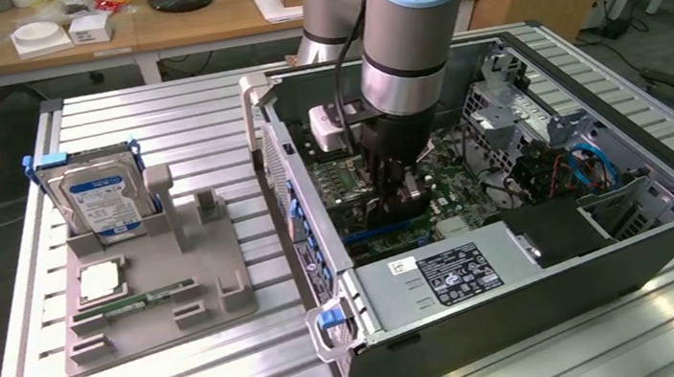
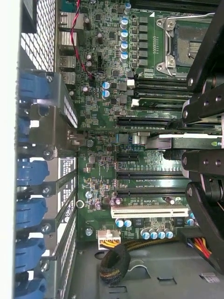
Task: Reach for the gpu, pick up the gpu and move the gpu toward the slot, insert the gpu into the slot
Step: 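Insert the gpu into the slot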
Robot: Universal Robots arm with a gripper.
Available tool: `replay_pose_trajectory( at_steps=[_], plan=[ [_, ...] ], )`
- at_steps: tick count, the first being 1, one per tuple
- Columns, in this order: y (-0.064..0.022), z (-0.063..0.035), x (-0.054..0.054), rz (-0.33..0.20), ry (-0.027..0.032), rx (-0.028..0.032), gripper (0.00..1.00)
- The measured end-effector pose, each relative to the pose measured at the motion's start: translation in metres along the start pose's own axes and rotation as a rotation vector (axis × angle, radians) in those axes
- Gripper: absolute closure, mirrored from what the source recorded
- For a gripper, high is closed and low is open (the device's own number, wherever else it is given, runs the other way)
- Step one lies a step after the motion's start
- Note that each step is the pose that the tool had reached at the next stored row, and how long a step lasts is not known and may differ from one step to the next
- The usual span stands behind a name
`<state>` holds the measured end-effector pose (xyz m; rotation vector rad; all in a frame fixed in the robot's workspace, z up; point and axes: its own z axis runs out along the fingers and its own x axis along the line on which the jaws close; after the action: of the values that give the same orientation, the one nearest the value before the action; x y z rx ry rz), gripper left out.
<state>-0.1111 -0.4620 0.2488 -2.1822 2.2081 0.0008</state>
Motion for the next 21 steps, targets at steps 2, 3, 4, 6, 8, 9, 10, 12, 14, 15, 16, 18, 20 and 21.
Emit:
replay_pose_trajectory(
  at_steps=[2,3,4,6,8,9,10,12,14,15,16,18,20,21],
  plan=[
    [0.0006,0.0004,0.0000,0.000,0.0000,0.0000,0.74],
    [0.0008,0.0007,0.0000,0.000,-0.0001,0.0002,0.74],
    [0.0011,0.0010,0.0000,0.000,-0.0001,0.0002,0.74],
    [0.0014,0.0015,0.0001,0.000,0.0001,0.0001,0.74],
    [0.0019,0.0020,0.0001,0.000,0.0002,0.0000,0.74],
    [0.0020,0.0023,0.0001,0.000,0.0002,-0.0001,0.74],
    [0.0022,0.0026,0.0001,0.000,0.0001,0.0000,0.74],
    [0.0023,0.0029,0.0001,0.000,-0.0001,0.0000,0.74],
    [0.0025,0.0030,0.0001,0.000,-0.0003,0.0001,0.74],
    [0.0024,0.0030,0.0001,0.000,-0.0004,0.0000,0.74],
    [0.0025,0.0030,0.0001,0.000,-0.0004,0.0000,0.74],
    [0.0025,0.0030,0.0001,0.000,-0.0005,0.0001,0.74],
    [0.0033,0.0025,0.0000,0.000,-0.0010,0.0005,0.74],
    [0.0039,0.0023,0.0000,0.000,-0.0012,0.0008,0.74]
  ],
)
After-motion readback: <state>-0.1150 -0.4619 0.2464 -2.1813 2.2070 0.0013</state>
